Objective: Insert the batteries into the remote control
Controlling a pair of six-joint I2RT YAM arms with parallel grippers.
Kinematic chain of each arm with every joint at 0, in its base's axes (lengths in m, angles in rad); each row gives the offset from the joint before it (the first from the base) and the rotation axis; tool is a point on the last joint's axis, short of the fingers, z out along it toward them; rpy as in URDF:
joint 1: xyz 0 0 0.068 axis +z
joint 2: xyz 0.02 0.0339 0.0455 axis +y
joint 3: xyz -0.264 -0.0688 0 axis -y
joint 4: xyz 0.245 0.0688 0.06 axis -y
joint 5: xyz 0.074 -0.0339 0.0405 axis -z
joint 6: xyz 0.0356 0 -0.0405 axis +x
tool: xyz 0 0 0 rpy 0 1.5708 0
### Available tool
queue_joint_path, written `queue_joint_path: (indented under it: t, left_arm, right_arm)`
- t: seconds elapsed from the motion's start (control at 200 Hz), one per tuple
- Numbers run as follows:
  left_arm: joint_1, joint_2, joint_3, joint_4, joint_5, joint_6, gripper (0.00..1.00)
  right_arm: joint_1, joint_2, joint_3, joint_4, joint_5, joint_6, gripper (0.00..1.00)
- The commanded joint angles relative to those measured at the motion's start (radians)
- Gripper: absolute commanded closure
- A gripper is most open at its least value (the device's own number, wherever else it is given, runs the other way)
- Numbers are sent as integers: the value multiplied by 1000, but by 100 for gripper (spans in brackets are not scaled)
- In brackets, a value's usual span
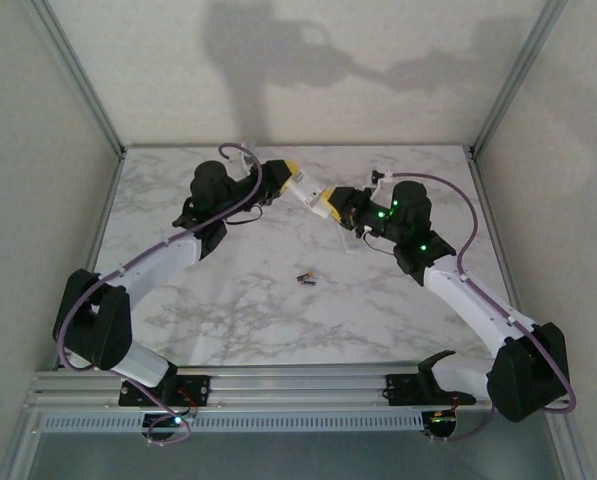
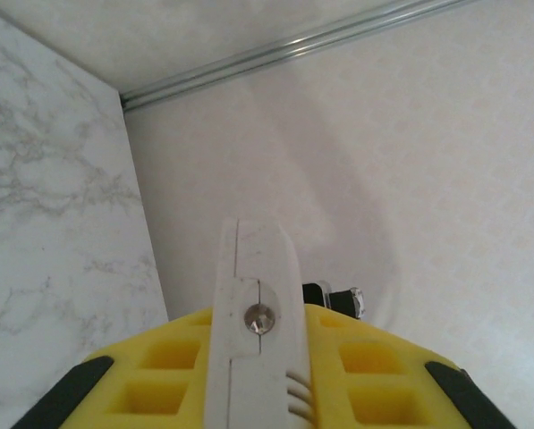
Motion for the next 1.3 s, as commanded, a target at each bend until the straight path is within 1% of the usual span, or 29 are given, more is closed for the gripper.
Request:
queue_joint_path:
  t: [0.0, 0.15, 0.24, 0.36, 0.486, 0.581, 0.666, 0.756, 0.806, 0.831, 0.916, 0.921, 0.931, 0.951, 0.991, 1.056, 1.197, 1.252, 1.297]
  left_arm:
    - [105, -75, -16, 121, -88, -1, 100]
    - [148, -143, -76, 19, -136, 77, 100]
    - [152, -165, -93, -62, -159, 141, 100]
    - [145, -170, -146, -143, -176, 212, 100]
    - [106, -167, -207, -278, -284, 336, 100]
    - [80, -146, -272, -277, -316, 350, 100]
    - [69, -136, -360, -191, -331, 308, 100]
    - [62, -140, -450, -129, -392, 260, 100]
    - [60, -153, -505, -99, -436, 235, 100]
    - [60, -163, -531, -87, -464, 225, 100]
    - [60, -210, -633, -31, -559, 195, 100]
    - [60, -212, -639, -27, -563, 193, 100]
    - [61, -218, -650, -19, -572, 190, 100]
    - [60, -227, -670, -3, -588, 185, 100]
    - [58, -240, -703, 23, -611, 178, 100]
    - [44, -252, -745, 57, -650, 164, 100]
    - [-4, -268, -812, 111, -738, 103, 100]
    - [-30, -281, -834, 115, -783, 71, 96]
    - [-60, -294, -849, 107, -832, 36, 91]
  right_arm:
    - [-39, -54, -47, -133, 19, -65, 100]
    - [-89, -120, -73, -279, 46, -187, 100]
    - [-107, -141, -114, -339, 85, -267, 100]
    - [-130, -83, -214, -283, 105, -347, 100]
    - [-128, -1, -267, -253, 155, -496, 100]
    - [-126, 54, -314, -232, 210, -554, 100]
    - [-125, 100, -364, -180, 211, -561, 99]
    - [-125, 127, -393, -161, 219, -556, 97]
    - [-126, 126, -404, -169, 233, -548, 90]
    - [-126, 121, -412, -180, 251, -537, 83]
    - [-125, 85, -436, -206, 290, -509, 73]
    - [-126, 84, -438, -207, 294, -509, 71]
    - [-125, 79, -440, -213, 300, -505, 70]
    - [-126, 63, -443, -230, 315, -495, 63]
    - [-125, 39, -445, -259, 335, -488, 56]
    - [-126, -3, -437, -323, 363, -482, 49]
    - [-123, -120, -418, -442, 390, -447, 40]
    - [-120, -176, -407, -475, 397, -438, 38]
    - [-116, -211, -389, -510, 406, -437, 37]
